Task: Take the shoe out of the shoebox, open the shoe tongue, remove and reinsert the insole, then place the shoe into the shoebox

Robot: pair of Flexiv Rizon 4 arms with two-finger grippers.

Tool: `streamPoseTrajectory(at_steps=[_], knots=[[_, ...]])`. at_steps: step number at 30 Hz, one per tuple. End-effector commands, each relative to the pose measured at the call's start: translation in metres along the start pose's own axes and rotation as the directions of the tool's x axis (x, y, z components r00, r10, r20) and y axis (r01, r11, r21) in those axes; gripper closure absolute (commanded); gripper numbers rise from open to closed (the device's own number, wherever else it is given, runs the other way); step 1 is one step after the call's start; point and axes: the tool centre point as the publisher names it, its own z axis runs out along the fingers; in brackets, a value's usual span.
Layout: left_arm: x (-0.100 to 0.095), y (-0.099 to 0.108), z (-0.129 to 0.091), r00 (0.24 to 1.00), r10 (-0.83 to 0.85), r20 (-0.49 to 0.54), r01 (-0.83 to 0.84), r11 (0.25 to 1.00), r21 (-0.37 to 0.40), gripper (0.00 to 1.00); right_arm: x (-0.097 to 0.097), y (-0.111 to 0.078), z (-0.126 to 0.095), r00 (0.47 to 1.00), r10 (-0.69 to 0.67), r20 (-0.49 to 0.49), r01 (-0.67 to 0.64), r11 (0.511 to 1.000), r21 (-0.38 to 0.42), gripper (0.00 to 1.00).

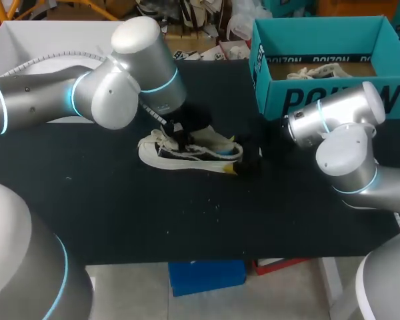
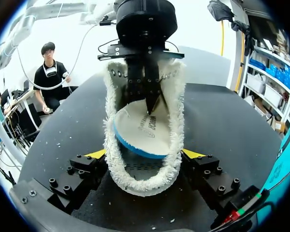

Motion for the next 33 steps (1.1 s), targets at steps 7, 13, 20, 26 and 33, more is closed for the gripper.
streamPoseTrajectory(at_steps=[7, 13, 20, 26, 33], knots=[[0.001, -0.008, -0.018, 0.998, 0.031, -0.051, -0.025, 0.994, 0.108, 1.00, 0.001, -0.004, 0.000, 1.000, 0.000, -0.002, 0.000, 1.000, 0.002, 1.00], [0.009, -0.017, -0.030, 0.994, 0.071, -0.078, -0.058, 0.987, 0.152, 1.00, 0.001, -0.004, 0.000, 1.000, 0.000, -0.002, 0.000, 1.000, 0.002, 1.00], [0.012, -0.037, -0.013, 0.990, 0.107, -0.093, -0.093, 0.986, 0.141, 1.00, 0.001, -0.004, 0.000, 1.000, 0.000, -0.002, 0.000, 1.000, 0.002, 1.00], [0.011, -0.052, 0.000, 0.987, 0.135, -0.082, -0.123, 0.983, 0.135, 1.00, 0.001, -0.004, 0.000, 1.000, 0.000, -0.002, 0.000, 1.000, 0.002, 1.00], [0.016, -0.050, -0.004, 0.987, 0.151, -0.056, -0.139, 0.974, 0.179, 0.65, 0.001, -0.004, 0.000, 1.000, 0.000, -0.002, 0.000, 1.000, 0.002, 1.00]])
